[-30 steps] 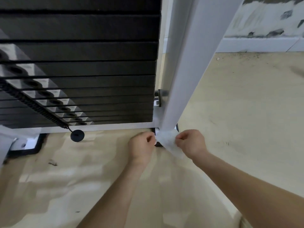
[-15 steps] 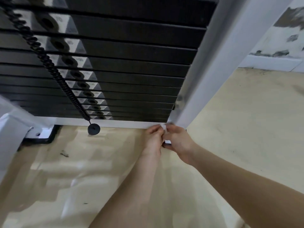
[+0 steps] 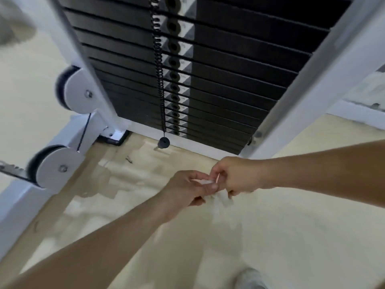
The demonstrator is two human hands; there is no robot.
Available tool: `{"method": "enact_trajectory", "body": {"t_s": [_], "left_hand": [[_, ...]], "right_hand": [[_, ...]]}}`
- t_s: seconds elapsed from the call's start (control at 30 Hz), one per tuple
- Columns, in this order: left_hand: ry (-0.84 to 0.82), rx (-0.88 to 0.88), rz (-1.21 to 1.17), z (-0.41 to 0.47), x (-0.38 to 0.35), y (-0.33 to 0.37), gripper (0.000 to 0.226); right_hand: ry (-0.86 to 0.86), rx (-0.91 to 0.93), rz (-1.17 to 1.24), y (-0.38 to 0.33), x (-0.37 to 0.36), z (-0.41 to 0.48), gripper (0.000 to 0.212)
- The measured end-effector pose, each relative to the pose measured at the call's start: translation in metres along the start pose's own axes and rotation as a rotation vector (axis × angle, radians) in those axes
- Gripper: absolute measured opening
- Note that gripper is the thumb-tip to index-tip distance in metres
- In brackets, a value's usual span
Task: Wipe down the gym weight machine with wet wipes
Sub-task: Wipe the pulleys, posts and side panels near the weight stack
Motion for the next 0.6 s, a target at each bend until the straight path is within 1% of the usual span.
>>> {"method": "enact_trajectory", "body": {"t_s": [0.07, 0.13, 0.17, 0.2, 0.23, 0.33, 0.37, 0.4, 0.43, 0.47, 0.5, 0.53, 0.57, 0.6], "left_hand": [[0.079, -0.007, 0.154, -0.025, 0.025, 0.015, 0.019], [0.218, 0.008, 0.303, -0.047, 0.059, 0.02, 0.012], [0.289, 0.028, 0.363, -0.061, 0.075, 0.019, 0.01], [0.355, 0.045, 0.395, -0.075, 0.091, 0.019, 0.009], [0.415, 0.05, 0.404, -0.089, 0.105, 0.02, 0.008], [0.545, 0.02, 0.314, -0.14, 0.13, 0.022, 0.006], [0.593, 0.006, 0.281, -0.155, 0.136, 0.021, 0.007], [0.661, 0.007, 0.261, -0.169, 0.142, 0.018, 0.015], [0.731, 0.02, 0.231, -0.184, 0.148, 0.013, 0.02], [0.784, 0.041, 0.185, -0.2, 0.152, 0.007, 0.022], [0.818, 0.06, 0.14, -0.215, 0.155, 0.0, 0.021], [0.84, 0.08, 0.114, -0.228, 0.158, -0.006, 0.018], [0.859, 0.099, 0.109, -0.239, 0.16, -0.014, 0.017], [0.881, 0.119, 0.106, -0.249, 0.159, -0.019, 0.017]], "right_hand": [[-0.03, 0.093, -0.023, -0.022, 0.003, -0.003, 0.016], [-0.02, 0.194, -0.059, -0.042, 0.0, 0.005, 0.011], [-0.007, 0.237, -0.043, -0.052, -0.004, 0.011, 0.009], [-0.005, 0.268, 0.034, -0.061, -0.009, 0.018, 0.007], [-0.023, 0.28, 0.175, -0.07, -0.015, 0.024, 0.007], [-0.169, 0.215, 0.783, -0.1, -0.039, 0.034, 0.012], [-0.233, 0.21, 0.93, -0.112, -0.047, 0.037, 0.014], [-0.287, 0.216, 1.005, -0.125, -0.056, 0.038, 0.013], [-0.344, 0.23, 1.024, -0.138, -0.066, 0.038, 0.016], [-0.416, 0.26, 0.996, -0.154, -0.078, 0.035, 0.031], [-0.499, 0.312, 0.933, -0.169, -0.091, 0.032, 0.051], [-0.592, 0.388, 0.849, -0.183, -0.105, 0.028, 0.066], [-0.691, 0.486, 0.753, -0.196, -0.122, 0.022, 0.069], [-0.765, 0.581, 0.671, -0.208, -0.139, 0.016, 0.062]]}}
Point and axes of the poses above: each hand's wrist, its own z-axis towards the middle knuckle, its own x-axis out of the back of the hand, y = z × x, the point moved 4 cm from there along z, towards the middle knuckle, and after that the axes turned 3 degrees about -z, right-handed, at the moved point
